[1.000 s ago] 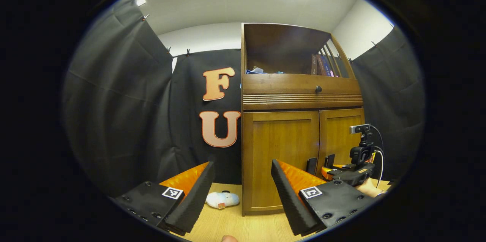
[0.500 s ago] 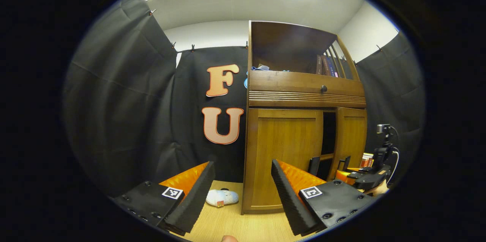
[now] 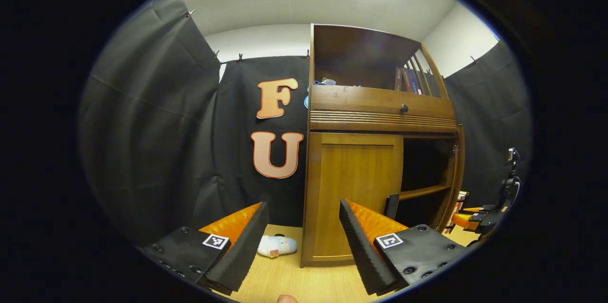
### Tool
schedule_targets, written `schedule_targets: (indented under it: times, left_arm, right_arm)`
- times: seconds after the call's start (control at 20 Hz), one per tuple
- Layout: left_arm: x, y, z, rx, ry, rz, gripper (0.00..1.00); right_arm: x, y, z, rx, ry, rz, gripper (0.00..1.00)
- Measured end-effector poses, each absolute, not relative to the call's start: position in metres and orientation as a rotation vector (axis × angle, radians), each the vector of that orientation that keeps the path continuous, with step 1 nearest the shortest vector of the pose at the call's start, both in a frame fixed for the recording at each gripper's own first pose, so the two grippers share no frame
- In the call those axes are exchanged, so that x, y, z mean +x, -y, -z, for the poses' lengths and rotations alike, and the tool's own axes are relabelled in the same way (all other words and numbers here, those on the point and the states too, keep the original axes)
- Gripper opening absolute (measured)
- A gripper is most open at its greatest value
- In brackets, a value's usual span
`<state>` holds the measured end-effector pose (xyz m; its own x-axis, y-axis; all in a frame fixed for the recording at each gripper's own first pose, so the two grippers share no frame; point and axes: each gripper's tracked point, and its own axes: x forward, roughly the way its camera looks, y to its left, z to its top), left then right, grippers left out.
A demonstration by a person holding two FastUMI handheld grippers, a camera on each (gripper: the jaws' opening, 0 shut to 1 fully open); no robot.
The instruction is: Open the right door of the double-door shoe cabinet with the right hand, and open the left door with the left hand.
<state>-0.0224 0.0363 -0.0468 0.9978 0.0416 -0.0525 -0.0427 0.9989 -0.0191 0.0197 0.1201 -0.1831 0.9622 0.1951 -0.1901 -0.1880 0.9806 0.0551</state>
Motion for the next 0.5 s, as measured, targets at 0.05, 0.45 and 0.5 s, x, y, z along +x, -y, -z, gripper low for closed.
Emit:
schedule_targets:
  times: [0.05, 0.45, 0.5]
  left_arm:
    - [-0.022, -0.034, 0.047, -0.022, -0.051, -0.039, 0.95]
    - [-0.008, 0.004, 0.058, -0.019, -0.072, 0.002, 0.99]
    - [-0.005, 0.012, 0.061, -0.018, -0.077, 0.011, 0.96]
  right_arm:
    - [0.013, -0.109, 0.181, 0.036, -0.194, -0.182, 0.25]
    - [-0.016, -0.037, 0.181, 0.013, -0.197, -0.082, 0.19]
    - [-0.017, -0.027, 0.180, 0.003, -0.193, -0.065, 0.14]
